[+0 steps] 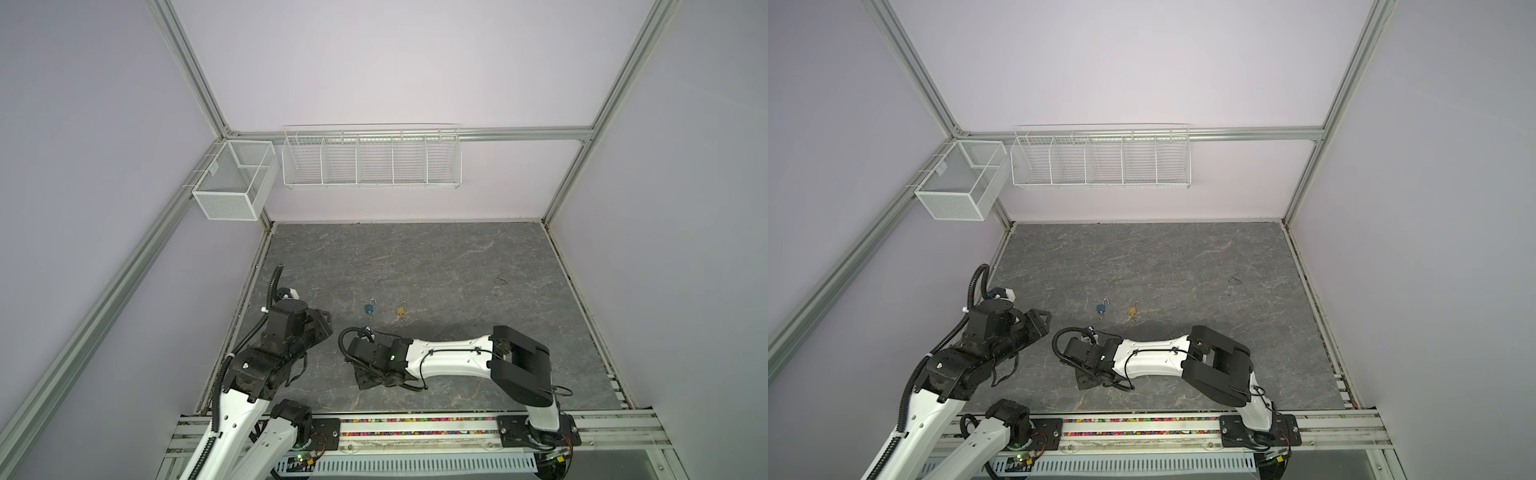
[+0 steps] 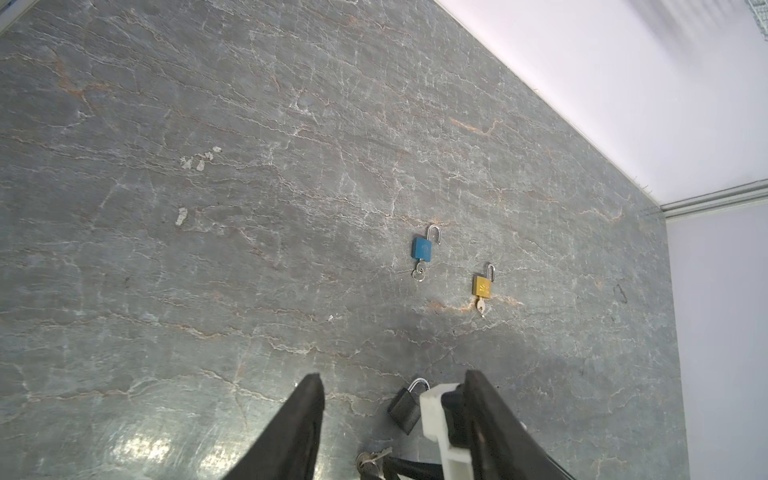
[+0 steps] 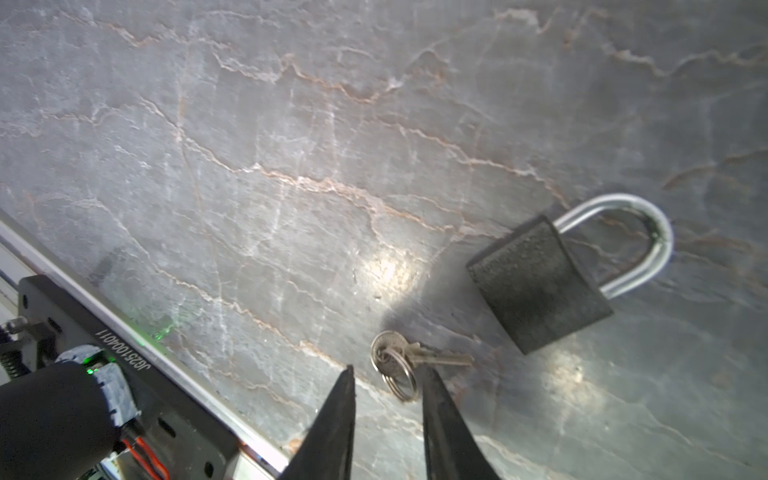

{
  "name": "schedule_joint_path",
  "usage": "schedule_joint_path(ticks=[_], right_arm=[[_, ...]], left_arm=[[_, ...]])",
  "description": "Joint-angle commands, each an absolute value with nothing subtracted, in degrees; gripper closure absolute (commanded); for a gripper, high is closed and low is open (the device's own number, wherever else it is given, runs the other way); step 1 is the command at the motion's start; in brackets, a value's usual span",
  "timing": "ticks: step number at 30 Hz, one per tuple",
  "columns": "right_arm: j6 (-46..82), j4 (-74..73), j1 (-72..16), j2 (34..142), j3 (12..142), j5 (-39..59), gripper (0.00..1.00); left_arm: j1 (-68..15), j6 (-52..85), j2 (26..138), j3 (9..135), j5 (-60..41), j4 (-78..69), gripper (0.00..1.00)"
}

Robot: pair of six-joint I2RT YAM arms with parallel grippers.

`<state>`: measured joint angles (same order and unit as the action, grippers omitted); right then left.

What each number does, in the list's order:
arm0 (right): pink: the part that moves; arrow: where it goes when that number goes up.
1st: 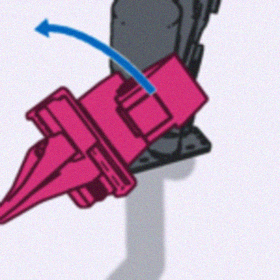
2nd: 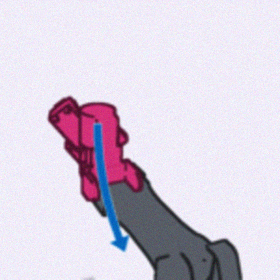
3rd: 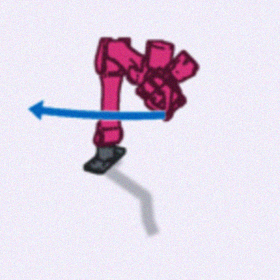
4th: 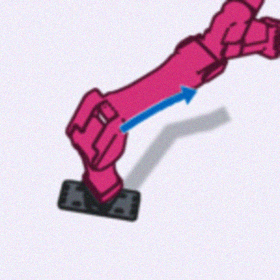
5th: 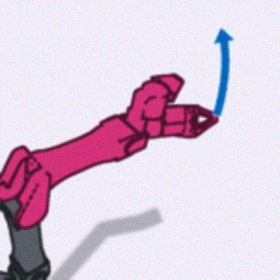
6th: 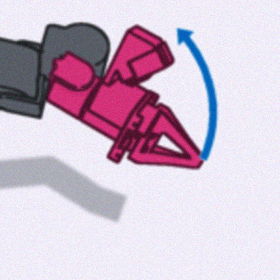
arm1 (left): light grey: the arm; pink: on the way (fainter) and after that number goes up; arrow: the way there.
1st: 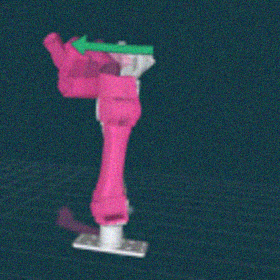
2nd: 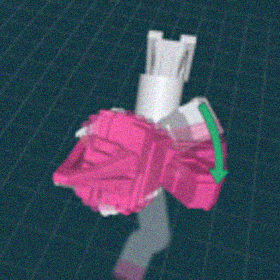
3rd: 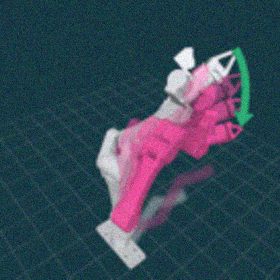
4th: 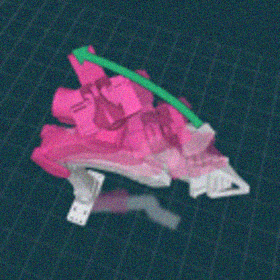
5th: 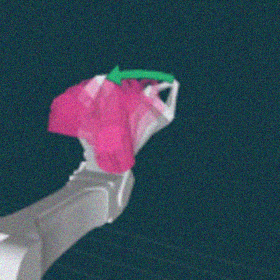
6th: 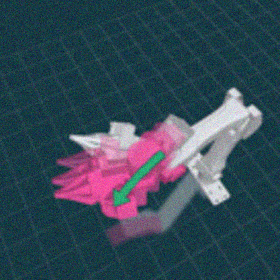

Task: Unlock with the key
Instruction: 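Grasp the silver key ring beside the silver padlock with the right gripper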

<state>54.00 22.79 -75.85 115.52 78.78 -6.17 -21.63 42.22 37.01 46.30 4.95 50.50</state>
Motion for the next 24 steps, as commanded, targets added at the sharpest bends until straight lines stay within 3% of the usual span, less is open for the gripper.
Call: schedule_joint_path(ticks=[1, 24], right_arm=[[54.7, 23.9, -76.1, 116.9, 79.3, -6.6, 0.71], [52.0, 28.0, -75.1, 117.4, 80.0, -8.6, 0.87]], left_arm=[[-21.3, 43.8, 35.5, 45.3, 6.4, 52.5, 0.46], [-21.3, 45.1, 34.8, 45.8, 6.8, 52.5, 0.46]])
